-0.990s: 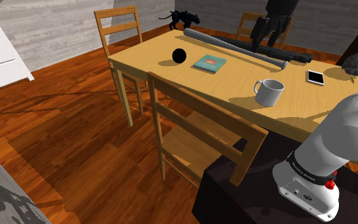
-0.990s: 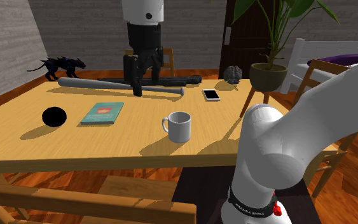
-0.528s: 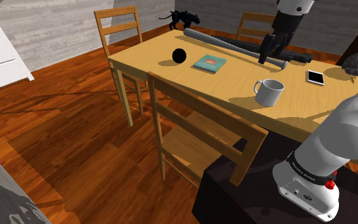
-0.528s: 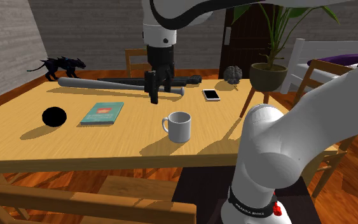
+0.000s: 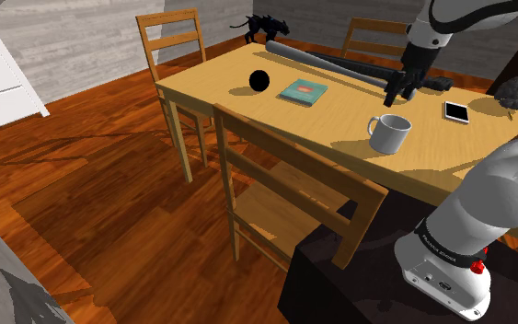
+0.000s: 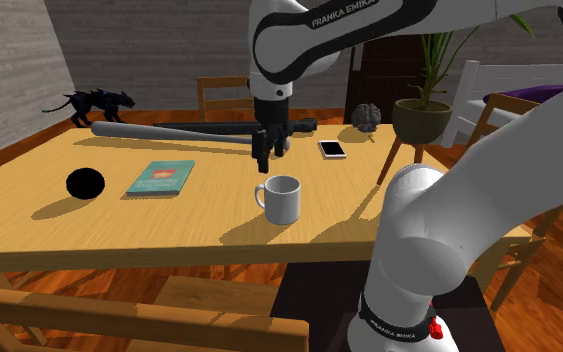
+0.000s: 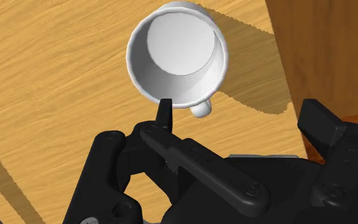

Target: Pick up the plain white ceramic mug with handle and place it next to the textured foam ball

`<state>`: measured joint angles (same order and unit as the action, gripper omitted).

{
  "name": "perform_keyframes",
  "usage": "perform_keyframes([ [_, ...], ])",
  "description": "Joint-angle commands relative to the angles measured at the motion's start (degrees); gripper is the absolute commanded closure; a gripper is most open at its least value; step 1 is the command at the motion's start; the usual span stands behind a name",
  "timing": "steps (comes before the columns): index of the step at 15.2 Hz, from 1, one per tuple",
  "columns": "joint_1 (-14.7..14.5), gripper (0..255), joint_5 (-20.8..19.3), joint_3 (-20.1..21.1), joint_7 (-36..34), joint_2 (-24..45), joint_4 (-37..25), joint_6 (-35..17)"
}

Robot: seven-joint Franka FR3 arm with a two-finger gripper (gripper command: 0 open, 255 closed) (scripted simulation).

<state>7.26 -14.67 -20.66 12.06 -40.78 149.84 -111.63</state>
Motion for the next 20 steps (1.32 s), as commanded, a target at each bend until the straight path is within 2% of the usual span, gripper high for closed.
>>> perform_keyframes([
  [1, 0.83, 0, -1.32, -2.64, 2.29, 2.01, 0.65, -2.59],
  [8, 2.09, 0, -3.72, -12.43, 10.83, 12.38, -0.27, -11.76],
  [15, 1.59, 0, -3.85, -14.46, 11.32, 16.25, 2.68, -18.51],
  [20, 1.53, 0, -3.83, -14.63, 11.38, 16.62, 2.89, -19.09],
])
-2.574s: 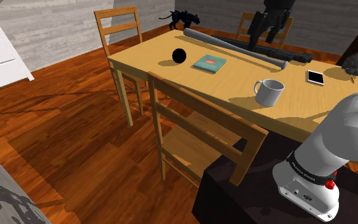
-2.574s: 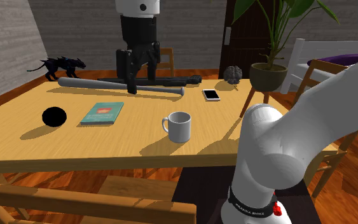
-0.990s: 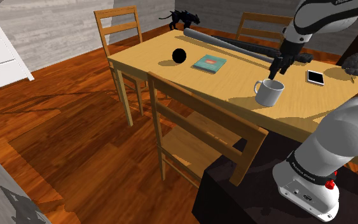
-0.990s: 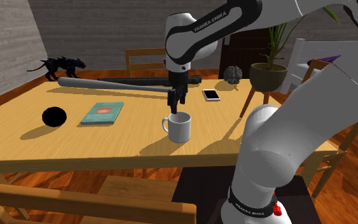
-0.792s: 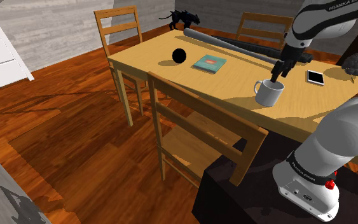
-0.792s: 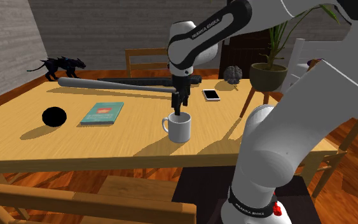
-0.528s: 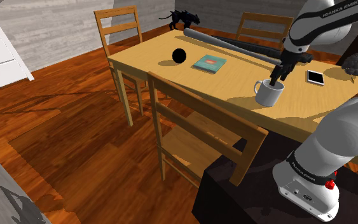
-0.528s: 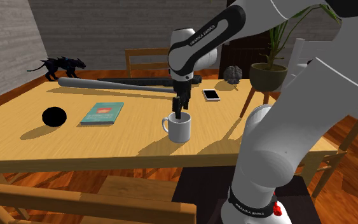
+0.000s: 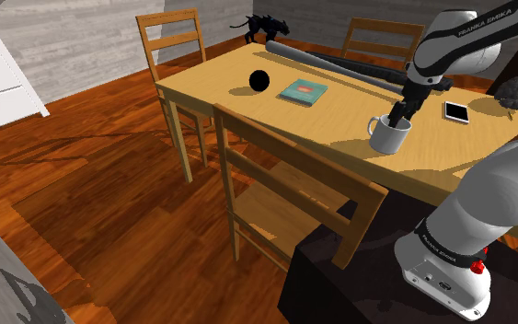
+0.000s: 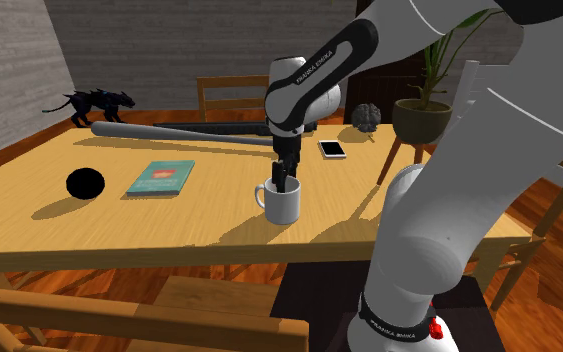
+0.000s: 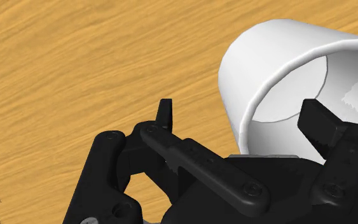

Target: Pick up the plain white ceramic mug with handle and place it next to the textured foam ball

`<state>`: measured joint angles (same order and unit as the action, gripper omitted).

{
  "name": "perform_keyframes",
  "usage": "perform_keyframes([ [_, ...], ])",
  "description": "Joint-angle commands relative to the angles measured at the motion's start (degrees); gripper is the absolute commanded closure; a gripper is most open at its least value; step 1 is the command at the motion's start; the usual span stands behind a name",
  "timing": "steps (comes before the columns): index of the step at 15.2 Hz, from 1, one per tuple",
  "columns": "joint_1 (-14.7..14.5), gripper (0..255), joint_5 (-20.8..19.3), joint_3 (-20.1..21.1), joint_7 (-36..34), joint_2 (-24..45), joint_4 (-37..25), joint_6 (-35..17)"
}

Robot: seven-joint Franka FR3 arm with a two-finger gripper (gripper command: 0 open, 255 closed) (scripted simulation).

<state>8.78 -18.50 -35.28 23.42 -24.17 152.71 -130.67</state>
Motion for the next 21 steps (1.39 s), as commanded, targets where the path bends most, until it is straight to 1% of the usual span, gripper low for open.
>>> perform_keyframes([
  [1, 0.0, 0, -0.01, -0.01, 0.01, 0.01, 0.02, -0.04],
  [3, 0.0, 0, 0.0, -0.01, 0.0, 0.01, 0.01, -0.03],
  [4, 0.0, 255, 0.0, -0.01, 0.0, 0.01, 0.01, -0.03],
  [13, 0.0, 255, -0.01, -0.01, 0.01, 0.01, 0.02, -0.04],
  [21, 0.6, 255, 0.09, 2.3, -0.56, -4.49, -3.3, 7.7],
])
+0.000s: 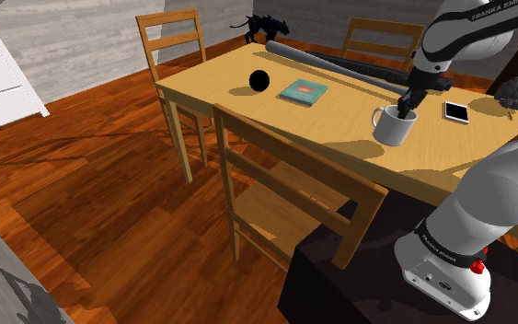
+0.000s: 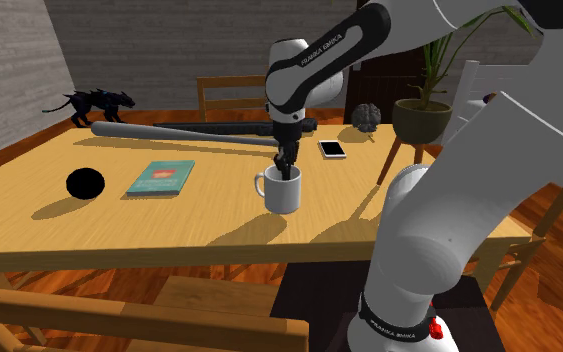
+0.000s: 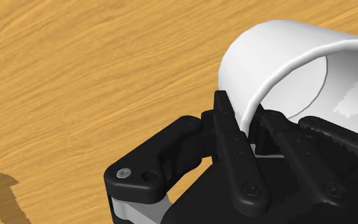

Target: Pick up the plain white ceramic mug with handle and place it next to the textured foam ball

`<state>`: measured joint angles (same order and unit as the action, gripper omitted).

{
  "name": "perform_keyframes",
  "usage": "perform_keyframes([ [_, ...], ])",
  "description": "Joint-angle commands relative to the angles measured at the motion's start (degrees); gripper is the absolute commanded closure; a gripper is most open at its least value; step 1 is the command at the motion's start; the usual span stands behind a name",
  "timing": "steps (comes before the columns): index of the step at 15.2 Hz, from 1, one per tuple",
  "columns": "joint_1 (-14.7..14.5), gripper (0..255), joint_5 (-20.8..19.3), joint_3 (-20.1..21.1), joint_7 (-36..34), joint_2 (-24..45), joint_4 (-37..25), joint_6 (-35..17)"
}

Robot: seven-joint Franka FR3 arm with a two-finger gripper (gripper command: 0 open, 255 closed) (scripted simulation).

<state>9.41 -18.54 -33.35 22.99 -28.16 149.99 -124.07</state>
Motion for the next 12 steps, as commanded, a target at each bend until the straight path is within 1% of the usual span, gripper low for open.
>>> perform_keyframes([
  [1, 0.02, 255, 0.19, 0.64, -0.16, -0.96, -1.05, 2.02],
  [12, 0.08, 255, 1.24, 3.34, -0.31, -4.72, -6.97, 11.67],
])
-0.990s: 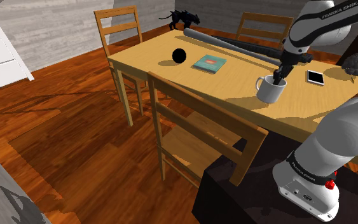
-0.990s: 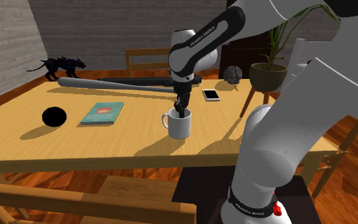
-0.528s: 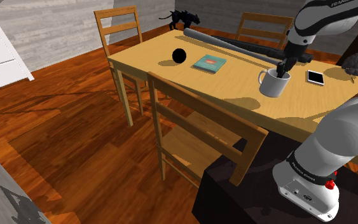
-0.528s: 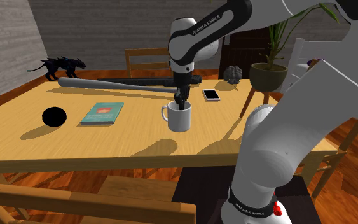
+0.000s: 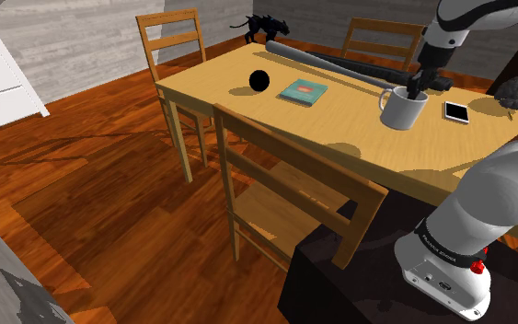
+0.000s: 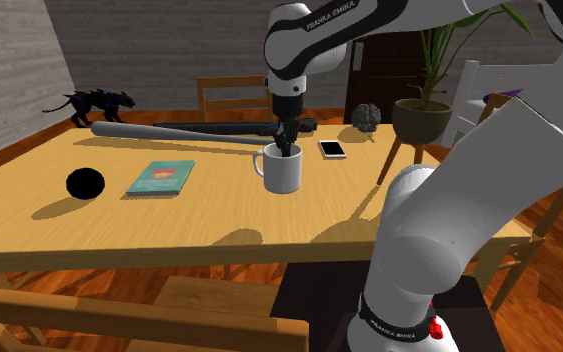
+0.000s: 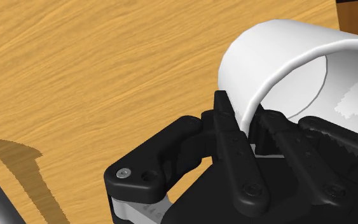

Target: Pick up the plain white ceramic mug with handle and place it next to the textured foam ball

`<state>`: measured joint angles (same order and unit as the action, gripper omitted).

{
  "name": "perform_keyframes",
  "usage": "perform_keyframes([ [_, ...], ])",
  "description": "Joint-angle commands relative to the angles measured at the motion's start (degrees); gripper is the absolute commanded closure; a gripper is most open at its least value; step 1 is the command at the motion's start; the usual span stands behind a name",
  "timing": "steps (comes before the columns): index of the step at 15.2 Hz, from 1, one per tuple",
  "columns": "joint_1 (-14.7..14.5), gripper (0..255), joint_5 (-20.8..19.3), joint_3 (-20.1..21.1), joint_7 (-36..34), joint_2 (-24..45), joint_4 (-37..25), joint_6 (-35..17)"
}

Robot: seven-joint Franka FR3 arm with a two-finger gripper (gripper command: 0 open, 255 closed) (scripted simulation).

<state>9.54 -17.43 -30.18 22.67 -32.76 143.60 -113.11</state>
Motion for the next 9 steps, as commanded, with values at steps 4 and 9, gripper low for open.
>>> perform_keyframes([
  [4, -0.15, 255, 0.6, 1.03, 0.05, -0.93, -3.06, 4.01],
  [9, -0.33, 255, 1.22, 2.0, 0.15, -1.58, -6.39, 7.99],
])
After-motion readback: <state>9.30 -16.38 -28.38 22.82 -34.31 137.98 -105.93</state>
